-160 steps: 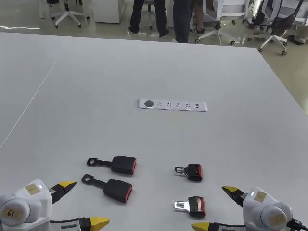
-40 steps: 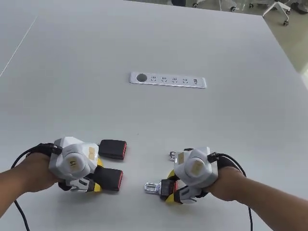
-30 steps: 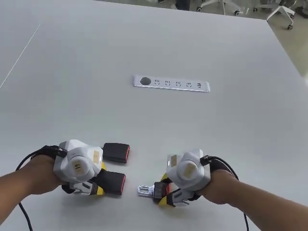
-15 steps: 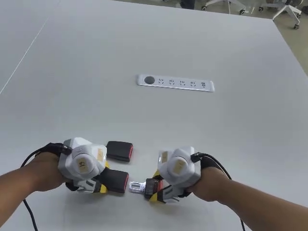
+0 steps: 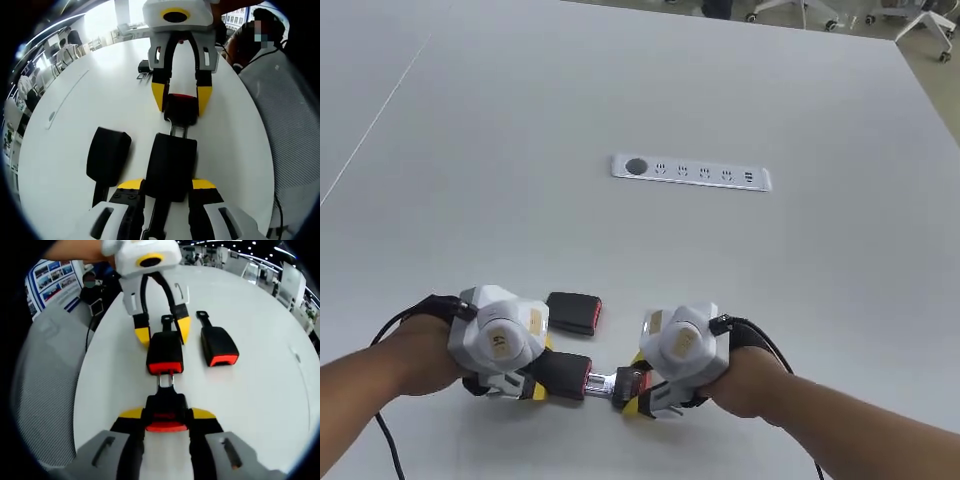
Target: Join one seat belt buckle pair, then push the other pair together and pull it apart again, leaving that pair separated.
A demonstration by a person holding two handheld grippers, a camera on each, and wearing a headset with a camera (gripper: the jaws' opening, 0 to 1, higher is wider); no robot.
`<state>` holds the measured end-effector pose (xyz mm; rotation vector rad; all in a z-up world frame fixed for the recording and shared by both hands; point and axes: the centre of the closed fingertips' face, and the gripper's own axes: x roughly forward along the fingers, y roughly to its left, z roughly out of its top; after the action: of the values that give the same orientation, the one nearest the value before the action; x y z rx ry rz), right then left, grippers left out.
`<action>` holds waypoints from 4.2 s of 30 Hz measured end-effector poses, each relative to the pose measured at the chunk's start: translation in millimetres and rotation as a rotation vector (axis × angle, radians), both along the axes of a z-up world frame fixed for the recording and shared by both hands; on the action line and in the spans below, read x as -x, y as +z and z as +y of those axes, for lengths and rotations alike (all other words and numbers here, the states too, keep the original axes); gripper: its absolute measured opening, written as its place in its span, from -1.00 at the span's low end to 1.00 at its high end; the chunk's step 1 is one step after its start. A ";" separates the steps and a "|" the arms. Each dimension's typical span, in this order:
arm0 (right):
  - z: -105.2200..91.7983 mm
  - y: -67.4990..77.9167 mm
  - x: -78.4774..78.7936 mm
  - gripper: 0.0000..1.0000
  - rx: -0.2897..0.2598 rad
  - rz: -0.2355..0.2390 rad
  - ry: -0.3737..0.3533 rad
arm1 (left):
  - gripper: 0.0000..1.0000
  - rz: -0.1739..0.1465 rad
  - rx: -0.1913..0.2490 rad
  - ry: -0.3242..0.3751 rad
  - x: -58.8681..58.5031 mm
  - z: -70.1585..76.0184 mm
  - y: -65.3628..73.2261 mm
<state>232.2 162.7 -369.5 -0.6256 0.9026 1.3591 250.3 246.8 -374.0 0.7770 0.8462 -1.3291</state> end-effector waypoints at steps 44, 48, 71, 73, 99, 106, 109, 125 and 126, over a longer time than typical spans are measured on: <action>30.7 -0.9 -1.2 -0.37 0.004 -0.010 0.006 | -0.33 -0.006 0.007 -0.015 6.2 0.3 5.2; 28.1 0.0 0.9 -0.36 -0.018 -0.024 0.014 | -0.32 -0.005 0.019 -0.008 6.3 1.6 6.1; 21.7 4.4 7.2 -0.35 -0.106 -0.110 0.021 | -0.35 0.007 0.065 -0.043 7.5 7.0 1.1; 21.8 4.7 6.7 -0.35 -0.116 -0.119 0.019 | -0.35 0.008 0.075 -0.038 7.3 7.6 1.3; 18.8 5.1 6.2 -0.36 -0.198 -0.105 -0.046 | -0.36 0.007 0.110 -0.039 10.4 2.5 0.9; 19.5 5.2 6.3 -0.36 -0.204 -0.107 -0.045 | -0.36 0.008 0.117 -0.034 10.3 2.3 0.6; 19.9 6.0 6.2 -0.36 -0.208 -0.105 -0.047 | -0.36 0.010 0.119 -0.029 10.1 2.3 0.0; 22.7 6.1 7.2 -0.29 -0.184 -0.106 -0.044 | -0.32 0.012 0.075 -0.030 11.6 0.3 1.6; 22.5 6.6 7.2 -0.29 -0.180 -0.110 -0.044 | -0.32 0.011 0.073 -0.027 11.9 0.1 1.8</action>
<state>225.0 185.2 -362.9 -0.5336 0.6936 1.3360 238.4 246.9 -372.2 0.7267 0.7934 -1.3821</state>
